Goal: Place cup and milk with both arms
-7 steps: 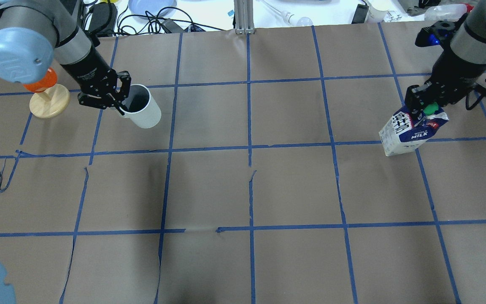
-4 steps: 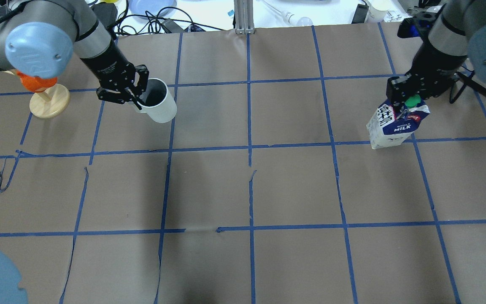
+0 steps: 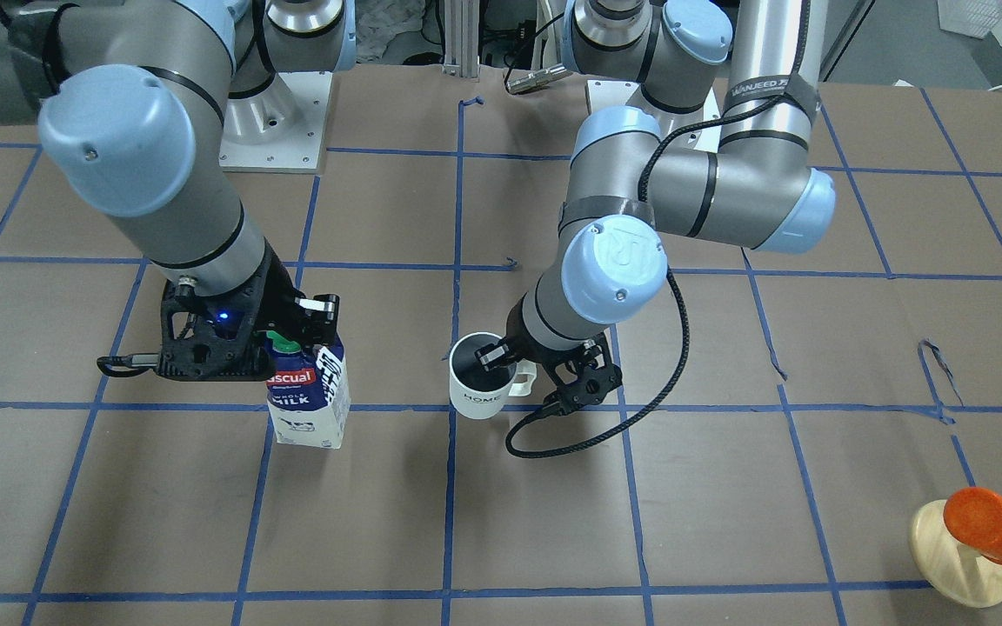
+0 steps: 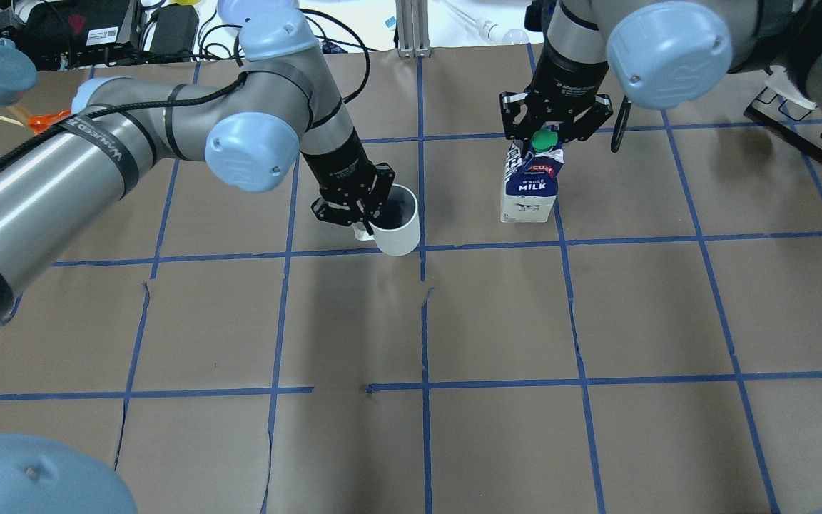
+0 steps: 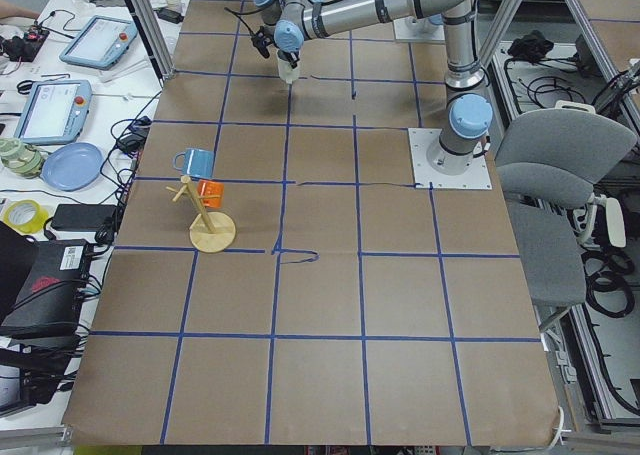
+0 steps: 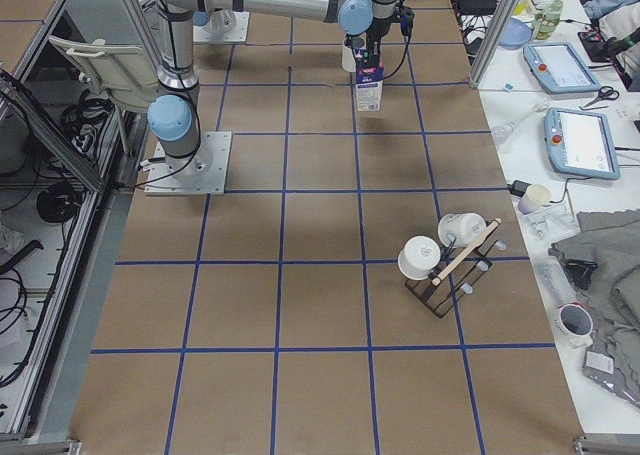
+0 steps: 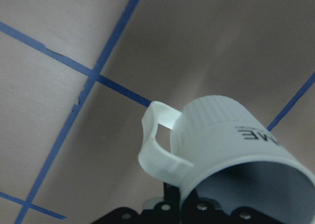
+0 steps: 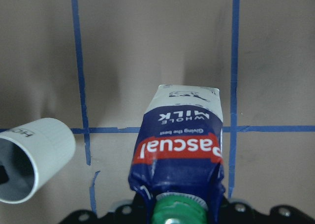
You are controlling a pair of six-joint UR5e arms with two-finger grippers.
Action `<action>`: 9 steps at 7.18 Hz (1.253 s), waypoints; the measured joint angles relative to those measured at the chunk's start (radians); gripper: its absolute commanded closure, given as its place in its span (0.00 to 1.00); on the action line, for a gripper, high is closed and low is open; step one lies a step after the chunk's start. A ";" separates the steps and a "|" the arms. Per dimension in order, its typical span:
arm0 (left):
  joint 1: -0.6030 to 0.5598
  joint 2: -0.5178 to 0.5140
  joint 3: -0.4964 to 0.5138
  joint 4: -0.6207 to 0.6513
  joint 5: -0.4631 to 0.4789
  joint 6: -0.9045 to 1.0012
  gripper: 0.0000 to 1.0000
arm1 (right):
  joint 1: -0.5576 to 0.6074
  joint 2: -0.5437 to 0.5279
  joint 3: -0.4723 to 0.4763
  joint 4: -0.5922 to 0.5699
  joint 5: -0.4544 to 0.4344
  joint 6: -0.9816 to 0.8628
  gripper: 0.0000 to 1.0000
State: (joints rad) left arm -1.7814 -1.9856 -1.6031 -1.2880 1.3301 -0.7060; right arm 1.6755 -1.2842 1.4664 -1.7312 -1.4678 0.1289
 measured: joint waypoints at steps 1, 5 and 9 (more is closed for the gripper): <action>-0.014 -0.004 -0.031 0.050 -0.004 -0.010 1.00 | 0.019 0.009 -0.001 -0.008 0.015 0.025 0.71; -0.021 -0.039 -0.053 0.191 -0.004 -0.029 0.01 | 0.061 0.022 0.017 -0.022 0.028 0.049 0.71; 0.019 -0.023 -0.022 0.173 0.119 0.036 0.00 | 0.095 0.032 0.062 -0.077 0.029 0.049 0.53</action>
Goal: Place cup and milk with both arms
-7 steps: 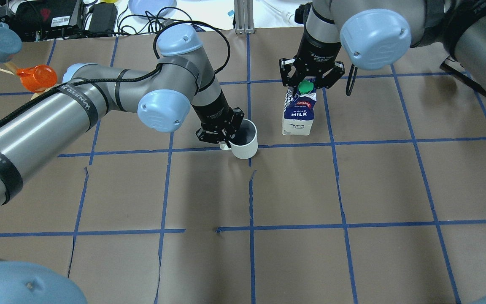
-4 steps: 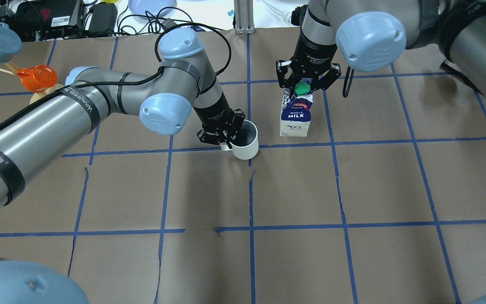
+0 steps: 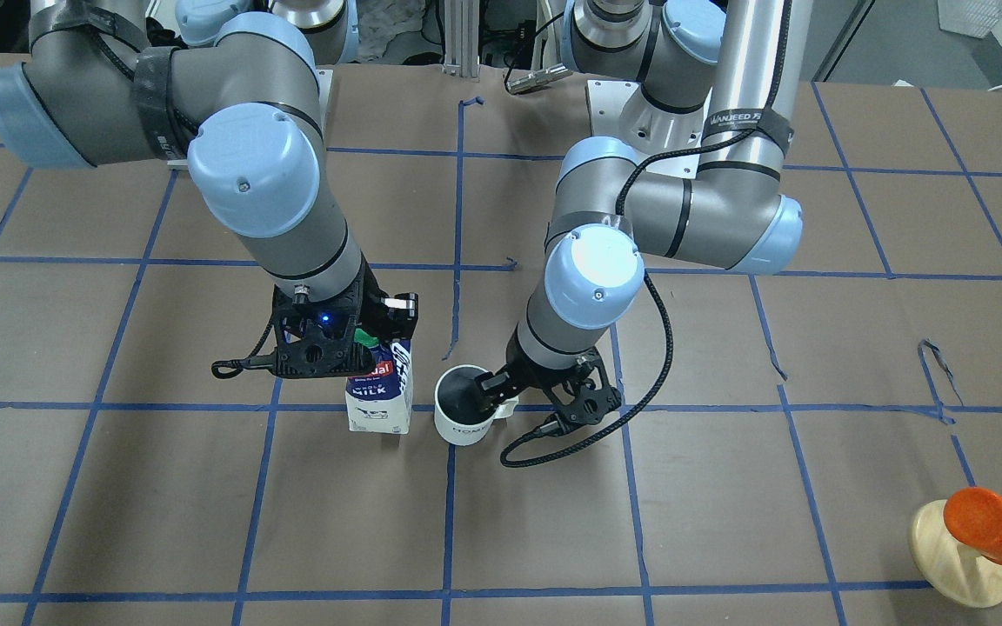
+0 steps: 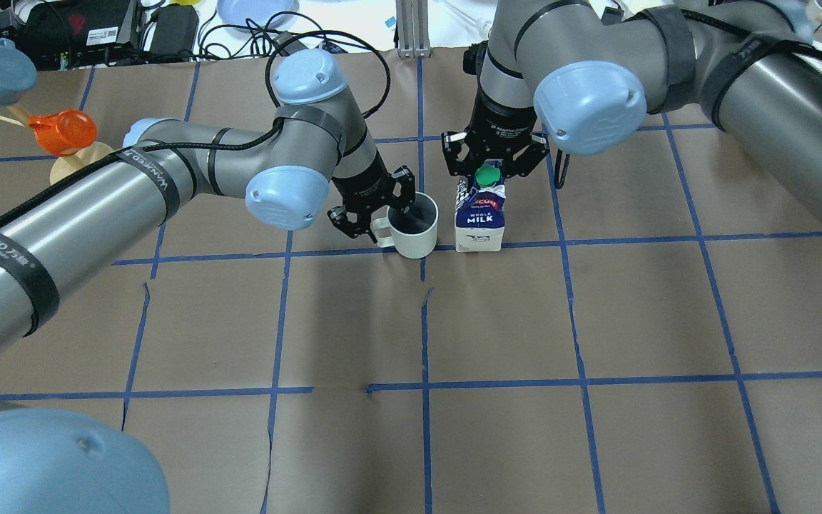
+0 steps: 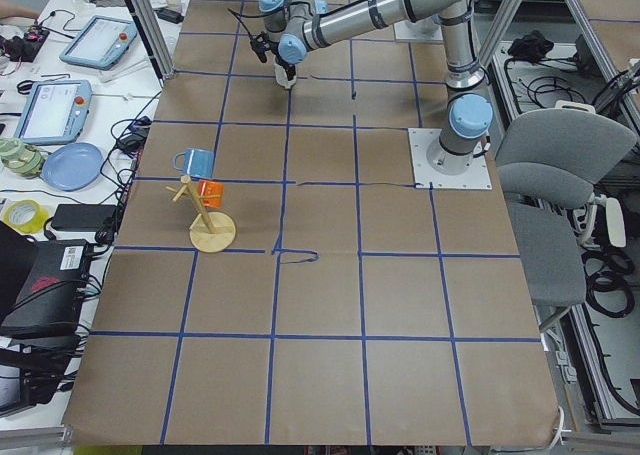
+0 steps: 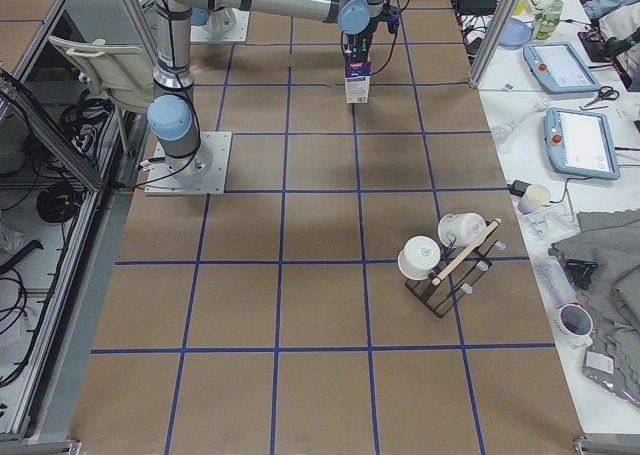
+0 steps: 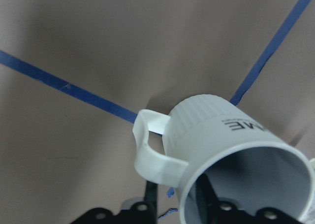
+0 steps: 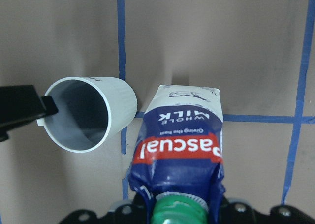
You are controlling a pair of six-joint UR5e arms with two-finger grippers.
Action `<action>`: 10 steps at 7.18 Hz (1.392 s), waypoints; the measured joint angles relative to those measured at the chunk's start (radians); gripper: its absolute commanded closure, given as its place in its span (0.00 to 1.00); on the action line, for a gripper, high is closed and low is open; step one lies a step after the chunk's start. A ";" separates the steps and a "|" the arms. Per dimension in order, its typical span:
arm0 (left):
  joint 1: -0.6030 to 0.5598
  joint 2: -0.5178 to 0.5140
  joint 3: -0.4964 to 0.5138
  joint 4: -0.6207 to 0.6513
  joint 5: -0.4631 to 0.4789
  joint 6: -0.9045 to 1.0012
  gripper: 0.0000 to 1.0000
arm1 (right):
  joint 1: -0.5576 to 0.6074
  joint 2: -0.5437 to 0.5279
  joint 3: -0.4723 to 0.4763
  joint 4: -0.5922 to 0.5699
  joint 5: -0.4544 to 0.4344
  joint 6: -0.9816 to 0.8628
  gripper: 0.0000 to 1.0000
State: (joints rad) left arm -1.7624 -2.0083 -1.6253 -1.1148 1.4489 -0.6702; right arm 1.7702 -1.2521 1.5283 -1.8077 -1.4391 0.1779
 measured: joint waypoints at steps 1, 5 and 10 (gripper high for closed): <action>0.037 0.016 0.027 -0.049 0.026 0.047 0.00 | 0.004 0.014 0.002 -0.013 0.000 0.000 0.32; 0.138 0.088 0.066 -0.157 0.072 0.255 0.00 | 0.006 0.024 -0.015 -0.025 -0.012 0.000 0.00; 0.177 0.271 0.113 -0.324 0.081 0.527 0.00 | -0.100 -0.188 -0.058 0.133 -0.098 -0.190 0.00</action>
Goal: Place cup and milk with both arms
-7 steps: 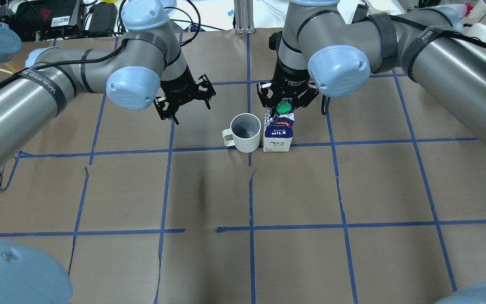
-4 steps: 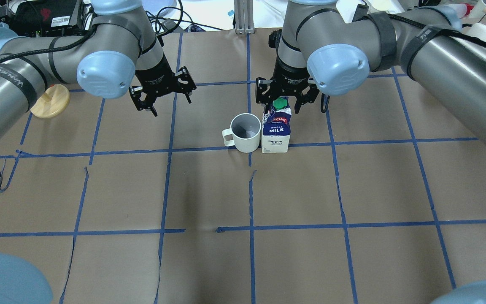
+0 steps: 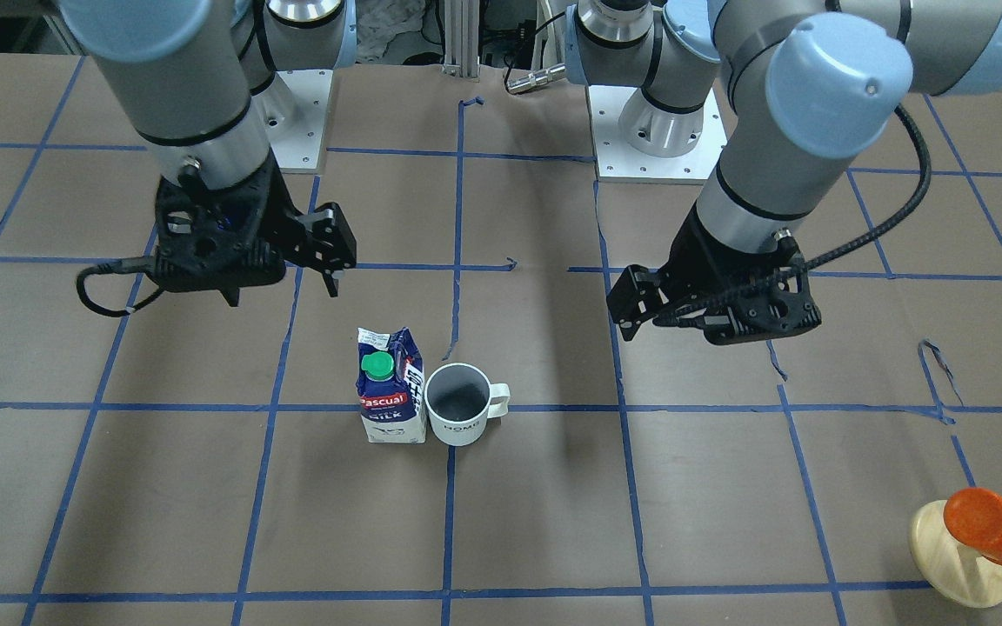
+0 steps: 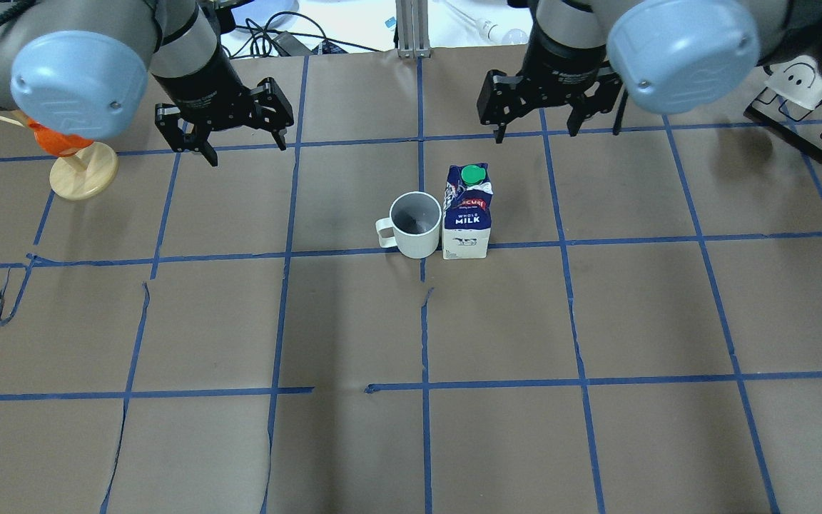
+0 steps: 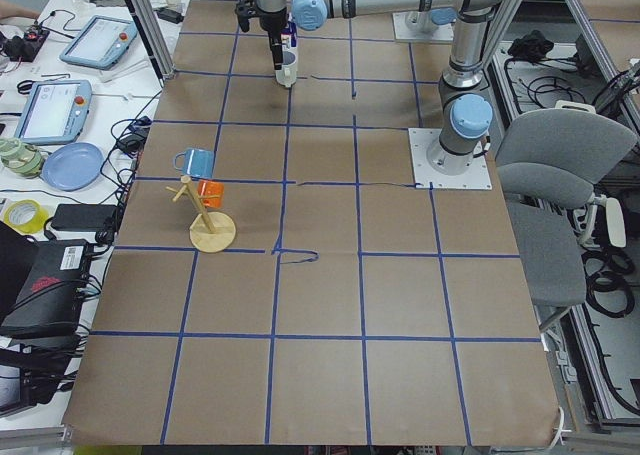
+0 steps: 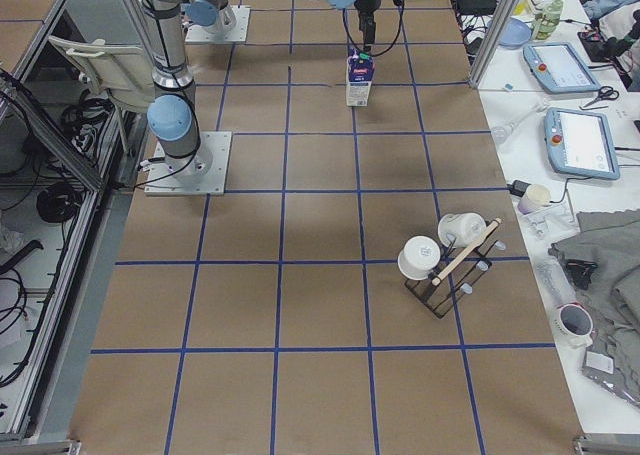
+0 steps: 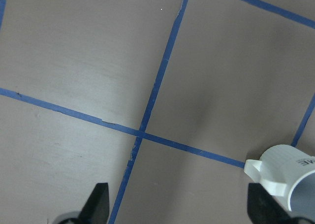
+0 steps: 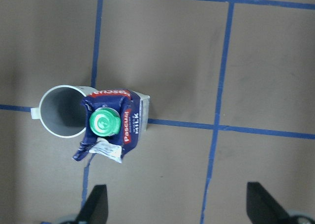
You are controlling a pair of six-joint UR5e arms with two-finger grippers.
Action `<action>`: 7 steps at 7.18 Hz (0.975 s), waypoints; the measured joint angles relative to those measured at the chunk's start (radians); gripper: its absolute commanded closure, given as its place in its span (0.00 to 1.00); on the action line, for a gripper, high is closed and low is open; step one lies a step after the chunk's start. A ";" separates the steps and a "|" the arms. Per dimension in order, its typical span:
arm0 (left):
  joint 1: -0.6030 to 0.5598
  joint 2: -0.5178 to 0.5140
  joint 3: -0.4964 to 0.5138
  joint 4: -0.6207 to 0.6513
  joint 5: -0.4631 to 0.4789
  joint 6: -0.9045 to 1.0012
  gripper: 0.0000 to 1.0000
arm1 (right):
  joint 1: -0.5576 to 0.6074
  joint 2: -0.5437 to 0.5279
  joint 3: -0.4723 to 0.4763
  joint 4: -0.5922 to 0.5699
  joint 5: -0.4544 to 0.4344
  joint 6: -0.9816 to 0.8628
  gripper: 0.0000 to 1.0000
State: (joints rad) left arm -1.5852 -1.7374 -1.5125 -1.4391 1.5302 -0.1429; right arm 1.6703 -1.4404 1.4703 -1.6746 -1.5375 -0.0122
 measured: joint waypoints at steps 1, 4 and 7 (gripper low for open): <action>0.027 0.031 -0.002 -0.034 0.000 0.054 0.00 | -0.051 -0.051 0.007 0.049 -0.005 -0.063 0.00; 0.105 0.095 -0.033 -0.071 0.000 0.093 0.00 | -0.121 -0.126 0.031 0.115 -0.008 -0.133 0.00; 0.108 0.150 -0.052 -0.104 0.004 0.096 0.00 | -0.127 -0.132 0.034 0.112 -0.011 -0.134 0.00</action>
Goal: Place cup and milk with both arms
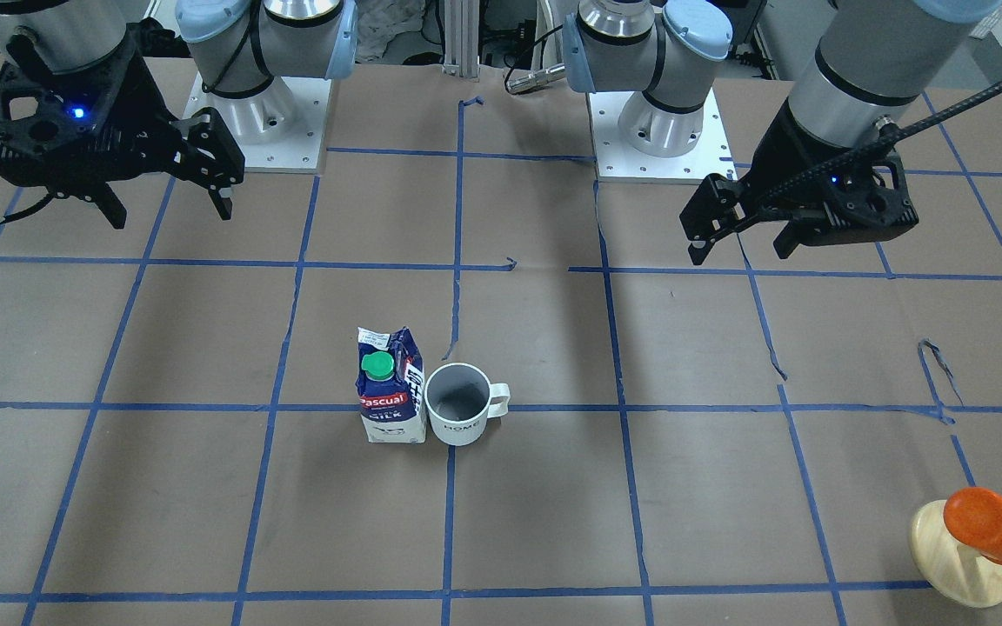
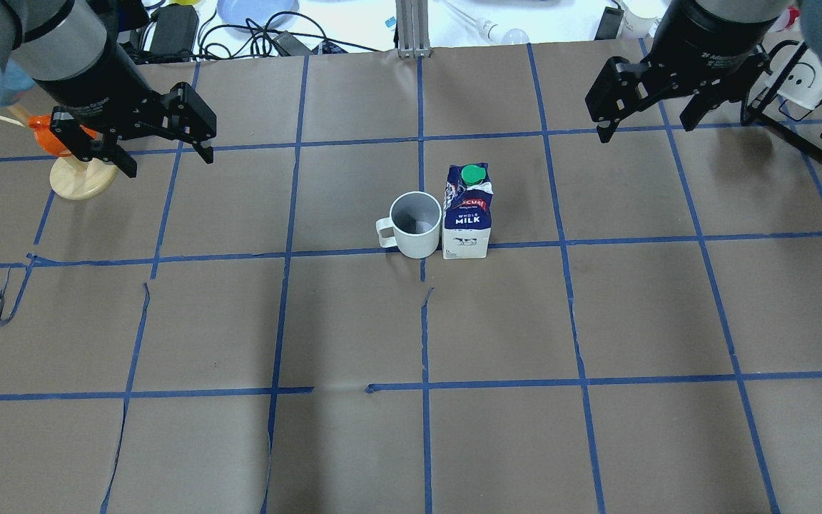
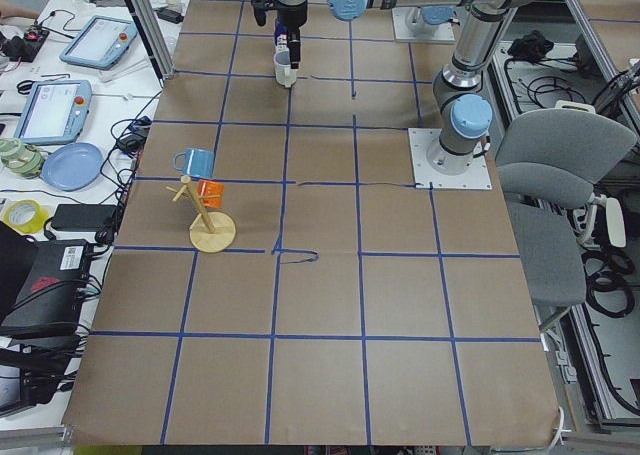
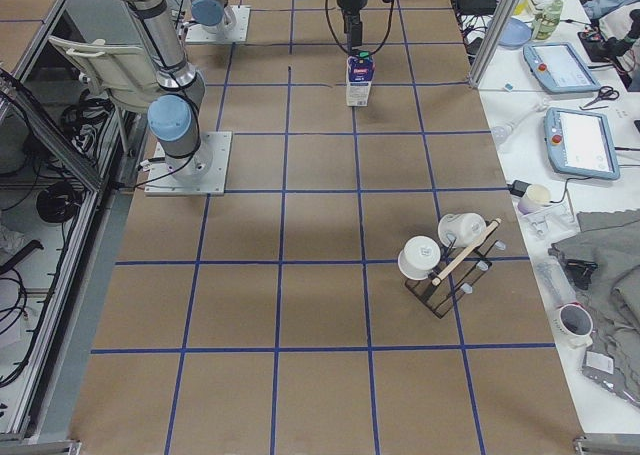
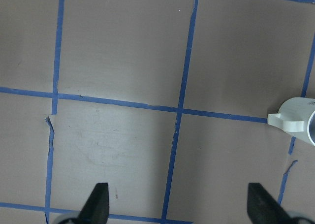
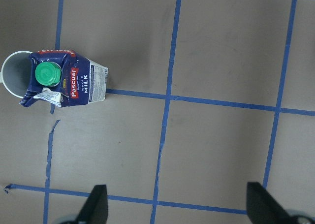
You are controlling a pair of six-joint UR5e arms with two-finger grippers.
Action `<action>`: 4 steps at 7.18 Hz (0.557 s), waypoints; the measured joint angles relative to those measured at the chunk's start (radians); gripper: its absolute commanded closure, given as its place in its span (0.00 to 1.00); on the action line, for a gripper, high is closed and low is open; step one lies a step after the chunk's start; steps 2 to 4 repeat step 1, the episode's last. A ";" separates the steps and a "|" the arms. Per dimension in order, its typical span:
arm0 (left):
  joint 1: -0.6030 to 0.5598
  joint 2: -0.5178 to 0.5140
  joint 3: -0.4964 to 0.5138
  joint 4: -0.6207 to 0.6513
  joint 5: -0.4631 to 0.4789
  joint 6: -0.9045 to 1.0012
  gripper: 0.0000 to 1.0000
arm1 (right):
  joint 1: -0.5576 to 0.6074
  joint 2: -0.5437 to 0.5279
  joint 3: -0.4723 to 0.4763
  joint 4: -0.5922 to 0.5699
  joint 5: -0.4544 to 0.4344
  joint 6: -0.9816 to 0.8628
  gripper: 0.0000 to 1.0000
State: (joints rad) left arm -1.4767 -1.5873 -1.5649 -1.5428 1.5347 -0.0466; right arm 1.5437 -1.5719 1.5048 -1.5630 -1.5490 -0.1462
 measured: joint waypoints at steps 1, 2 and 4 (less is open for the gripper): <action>0.000 0.005 -0.007 -0.002 -0.001 -0.001 0.00 | 0.000 0.000 0.000 0.002 0.000 0.000 0.00; 0.000 0.005 -0.007 -0.002 -0.001 -0.001 0.00 | 0.000 0.000 0.000 0.002 0.000 0.000 0.00; 0.000 0.005 -0.007 -0.002 -0.001 -0.001 0.00 | 0.000 0.000 0.000 0.002 0.000 0.000 0.00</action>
